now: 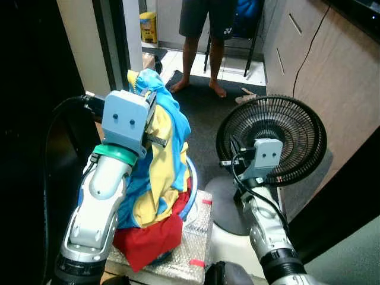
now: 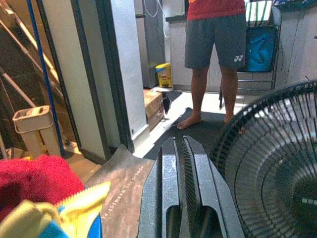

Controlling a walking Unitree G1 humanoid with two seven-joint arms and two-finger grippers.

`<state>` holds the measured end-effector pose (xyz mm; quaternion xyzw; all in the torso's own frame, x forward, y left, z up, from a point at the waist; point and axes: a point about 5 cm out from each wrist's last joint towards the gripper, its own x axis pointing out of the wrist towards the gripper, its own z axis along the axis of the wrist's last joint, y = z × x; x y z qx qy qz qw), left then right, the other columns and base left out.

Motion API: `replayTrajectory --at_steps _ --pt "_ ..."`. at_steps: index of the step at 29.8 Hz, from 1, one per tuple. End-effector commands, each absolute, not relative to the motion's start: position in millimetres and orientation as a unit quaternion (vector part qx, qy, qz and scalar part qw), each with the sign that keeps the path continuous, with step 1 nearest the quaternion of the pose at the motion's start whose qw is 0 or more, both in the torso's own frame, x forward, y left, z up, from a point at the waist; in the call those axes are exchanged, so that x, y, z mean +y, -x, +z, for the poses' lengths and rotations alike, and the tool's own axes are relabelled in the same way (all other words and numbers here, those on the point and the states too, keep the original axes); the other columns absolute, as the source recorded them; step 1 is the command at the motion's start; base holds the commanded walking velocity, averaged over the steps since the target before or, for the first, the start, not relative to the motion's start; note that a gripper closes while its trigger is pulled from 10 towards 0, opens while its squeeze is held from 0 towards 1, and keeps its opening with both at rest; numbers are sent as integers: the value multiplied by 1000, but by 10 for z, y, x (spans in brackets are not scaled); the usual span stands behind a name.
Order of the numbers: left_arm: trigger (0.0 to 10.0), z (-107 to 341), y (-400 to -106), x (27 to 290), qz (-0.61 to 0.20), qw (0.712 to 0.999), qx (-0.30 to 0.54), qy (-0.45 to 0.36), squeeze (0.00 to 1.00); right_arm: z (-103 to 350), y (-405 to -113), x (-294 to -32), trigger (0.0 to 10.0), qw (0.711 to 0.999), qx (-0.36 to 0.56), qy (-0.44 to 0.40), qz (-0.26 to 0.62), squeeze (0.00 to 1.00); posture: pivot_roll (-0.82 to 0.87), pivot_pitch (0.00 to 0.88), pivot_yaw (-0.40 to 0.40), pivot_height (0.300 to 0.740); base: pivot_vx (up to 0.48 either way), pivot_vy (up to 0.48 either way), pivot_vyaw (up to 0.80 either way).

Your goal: Clothes washing

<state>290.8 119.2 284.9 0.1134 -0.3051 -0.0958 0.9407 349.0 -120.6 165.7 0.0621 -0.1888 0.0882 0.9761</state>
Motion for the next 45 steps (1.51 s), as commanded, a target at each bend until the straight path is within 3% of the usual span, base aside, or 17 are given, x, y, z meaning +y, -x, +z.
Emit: replayTrajectory --at_steps 1,20,28,36,45 --pt "10000 2868 -2888 1192 -94 939 -311 -110 0 1653 -3482 -1238 10000 977 -186 -66 82 0 74 64 -32 641 0 0 0" --pt "10000 2847 -2898 1199 -96 942 -303 -111 0 1646 -3473 -1236 10000 978 -182 -65 81 0 77 65 -31 726 0 0 0" --pt "10000 2837 -2910 1194 -97 942 -301 -111 0 1646 -3479 -1240 10000 979 -179 -63 78 0 75 62 -30 740 0 0 0" --pt "10000 2660 -2980 1170 -142 967 -211 -27 0 1653 -3506 -1283 10000 980 -174 -69 61 0 74 50 -29 740 0 0 -100" --pt "10000 2681 -2986 1167 -150 967 -208 -12 0 1670 -3518 -1303 10000 981 -175 -67 58 0 73 49 -30 740 0 0 -356"
